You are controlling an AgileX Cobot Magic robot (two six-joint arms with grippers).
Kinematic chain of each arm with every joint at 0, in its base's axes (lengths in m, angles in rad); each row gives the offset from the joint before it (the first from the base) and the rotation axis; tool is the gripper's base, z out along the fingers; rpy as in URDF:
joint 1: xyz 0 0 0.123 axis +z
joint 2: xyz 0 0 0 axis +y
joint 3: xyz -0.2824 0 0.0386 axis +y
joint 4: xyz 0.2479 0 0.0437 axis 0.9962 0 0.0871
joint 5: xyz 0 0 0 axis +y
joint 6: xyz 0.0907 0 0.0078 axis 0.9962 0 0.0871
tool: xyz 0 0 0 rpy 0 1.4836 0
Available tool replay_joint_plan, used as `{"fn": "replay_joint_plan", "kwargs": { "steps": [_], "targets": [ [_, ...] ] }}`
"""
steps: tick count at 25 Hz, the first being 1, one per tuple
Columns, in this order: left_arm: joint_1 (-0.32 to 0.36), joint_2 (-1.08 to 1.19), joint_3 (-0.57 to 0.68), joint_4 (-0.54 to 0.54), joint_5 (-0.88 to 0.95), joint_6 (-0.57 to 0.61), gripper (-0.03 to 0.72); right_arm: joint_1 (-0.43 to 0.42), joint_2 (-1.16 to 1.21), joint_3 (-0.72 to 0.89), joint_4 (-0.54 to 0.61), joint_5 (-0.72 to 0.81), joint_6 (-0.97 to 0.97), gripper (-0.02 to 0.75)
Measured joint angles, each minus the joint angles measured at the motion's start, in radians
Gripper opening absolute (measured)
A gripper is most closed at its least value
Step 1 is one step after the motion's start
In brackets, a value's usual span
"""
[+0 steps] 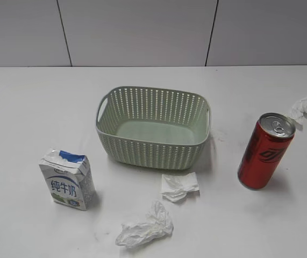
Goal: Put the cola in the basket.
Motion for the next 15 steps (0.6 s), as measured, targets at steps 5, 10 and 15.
{"fn": "replay_joint_plan", "kwargs": {
  "steps": [5, 10, 15],
  "targets": [
    [0.0, 0.0, 0.0, 0.0, 0.0, 0.0, 0.486, 0.0, 0.0, 0.0, 0.0, 0.0, 0.0, 0.551],
    [0.0, 0.0, 0.0, 0.0, 0.0, 0.0, 0.486, 0.0, 0.0, 0.0, 0.0, 0.0, 0.0, 0.551],
    [0.0, 0.0, 0.0, 0.0, 0.0, 0.0, 0.486, 0.0, 0.001, 0.0, 0.001, -0.002, 0.0, 0.573]
  ]
}}
